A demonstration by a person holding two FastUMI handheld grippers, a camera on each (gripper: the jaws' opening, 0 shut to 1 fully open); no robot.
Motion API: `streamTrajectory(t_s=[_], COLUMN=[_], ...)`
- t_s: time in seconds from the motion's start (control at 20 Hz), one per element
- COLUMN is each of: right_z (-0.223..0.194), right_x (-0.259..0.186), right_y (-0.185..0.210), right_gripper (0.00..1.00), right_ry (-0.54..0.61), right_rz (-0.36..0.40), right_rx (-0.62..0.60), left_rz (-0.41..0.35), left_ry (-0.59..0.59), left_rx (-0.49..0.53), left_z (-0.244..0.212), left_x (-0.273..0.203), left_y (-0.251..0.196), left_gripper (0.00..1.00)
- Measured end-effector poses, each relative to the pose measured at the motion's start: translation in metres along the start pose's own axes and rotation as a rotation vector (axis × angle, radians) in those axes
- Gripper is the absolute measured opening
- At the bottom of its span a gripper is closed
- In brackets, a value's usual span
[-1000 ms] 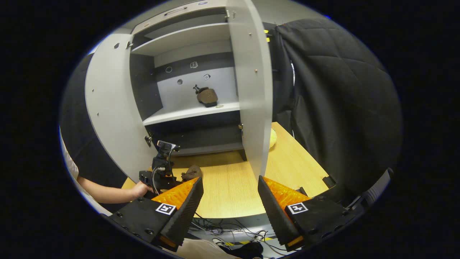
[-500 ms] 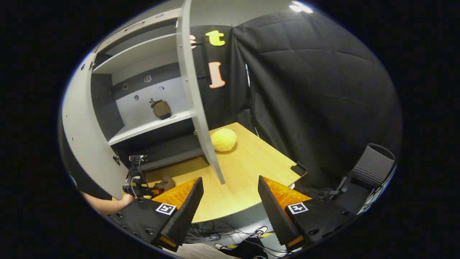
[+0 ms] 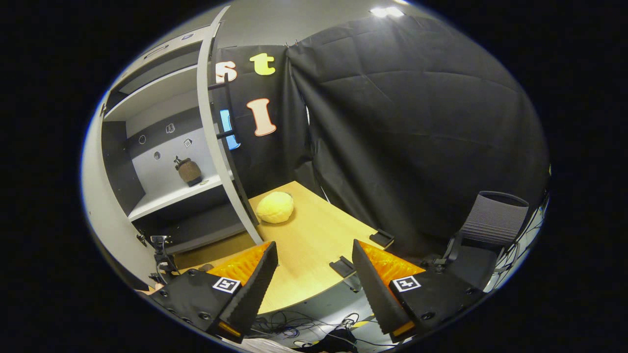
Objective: Grab one shoe with the right hand and put it into the shoe cabinet, grab the other shoe with the left hand and put it into the shoe cabinet; then close the right door with the right hand and the left door with the left hand.
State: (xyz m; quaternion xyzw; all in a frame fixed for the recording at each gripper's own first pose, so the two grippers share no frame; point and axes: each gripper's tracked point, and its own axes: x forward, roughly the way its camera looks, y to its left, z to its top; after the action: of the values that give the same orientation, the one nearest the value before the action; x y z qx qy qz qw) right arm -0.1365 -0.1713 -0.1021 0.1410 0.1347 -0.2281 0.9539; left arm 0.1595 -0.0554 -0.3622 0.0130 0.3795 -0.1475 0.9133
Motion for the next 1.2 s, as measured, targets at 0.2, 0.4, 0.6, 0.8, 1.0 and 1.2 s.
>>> streamTrajectory(t_s=[0.2,0.4,0.6,0.8,1.0,1.2], right_z=[0.009,0.018,0.042,0.073,0.124,0.149], right_x=[0.005,0.01,0.027,0.066,0.119,0.163], right_y=[-0.002,-0.004,-0.015,-0.053,-0.054,-0.037], right_gripper=[0.97,0.94,0.97,0.93,0.97,0.94], right_ry=[-0.007,-0.024,-0.047,-0.081,-0.124,-0.149], right_rz=[-0.004,-0.006,0.008,-0.016,0.042,0.146], right_rx=[-0.014,0.005,-0.02,-0.071,-0.071,-0.09], left_rz=[-0.021,-0.016,-0.009,0.012,0.061,0.122], left_ry=[-0.04,-0.119,-0.17,-0.206,-0.253,-0.257], left_rx=[0.017,0.024,-0.005,-0.033,-0.109,-0.147], left_z=[0.003,0.011,0.015,0.023,0.054,0.112], left_x=[-0.001,-0.002,0.0,-0.001,-0.007,-0.013], left_y=[0.0,0.0,0.002,0.004,0.007,0.025], left_gripper=[0.02,0.02,0.02,0.02,0.02,0.02])
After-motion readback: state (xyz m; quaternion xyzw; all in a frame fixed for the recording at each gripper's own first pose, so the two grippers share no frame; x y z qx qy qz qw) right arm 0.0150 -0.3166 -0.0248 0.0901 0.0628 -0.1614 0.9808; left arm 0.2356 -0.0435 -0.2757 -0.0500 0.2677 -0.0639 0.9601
